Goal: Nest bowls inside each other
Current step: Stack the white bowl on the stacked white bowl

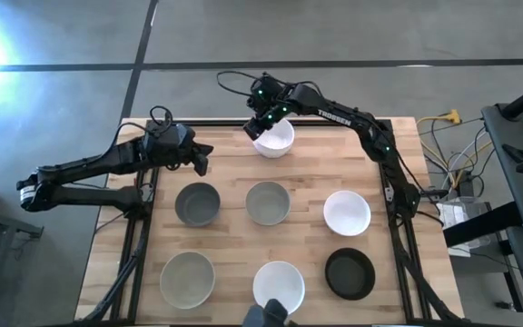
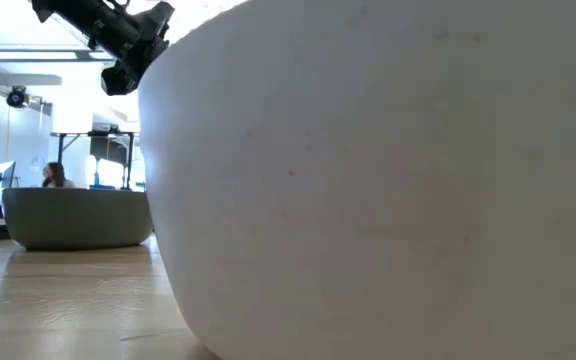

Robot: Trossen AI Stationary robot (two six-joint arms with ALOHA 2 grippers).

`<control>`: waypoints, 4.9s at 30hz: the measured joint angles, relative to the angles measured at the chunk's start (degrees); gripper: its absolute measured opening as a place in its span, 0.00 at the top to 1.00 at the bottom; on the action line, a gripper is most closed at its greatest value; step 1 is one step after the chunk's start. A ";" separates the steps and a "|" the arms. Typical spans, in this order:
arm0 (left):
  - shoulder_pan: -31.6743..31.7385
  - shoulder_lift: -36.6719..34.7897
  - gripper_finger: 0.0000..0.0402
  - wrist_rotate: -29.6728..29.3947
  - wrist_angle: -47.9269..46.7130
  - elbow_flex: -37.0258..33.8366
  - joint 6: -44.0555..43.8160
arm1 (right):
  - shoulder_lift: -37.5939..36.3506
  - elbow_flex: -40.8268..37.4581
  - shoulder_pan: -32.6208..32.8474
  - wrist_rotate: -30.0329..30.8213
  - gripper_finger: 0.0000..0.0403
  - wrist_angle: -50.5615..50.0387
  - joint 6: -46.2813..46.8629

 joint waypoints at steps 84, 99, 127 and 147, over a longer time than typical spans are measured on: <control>-3.10 11.99 1.00 16.12 7.43 0.00 -0.17 | -48.26 -45.49 19.76 25.44 0.98 -23.68 8.98; -3.50 14.34 1.00 16.61 10.95 0.46 -0.44 | -70.10 -79.30 18.79 19.14 0.68 -21.98 31.87; -3.50 14.27 1.00 16.61 11.01 0.55 -1.97 | -65.53 -92.03 18.79 11.58 0.64 -3.55 33.43; -3.48 14.23 1.00 16.59 12.42 0.52 -1.95 | -60.88 -91.22 18.76 8.63 0.98 12.46 31.61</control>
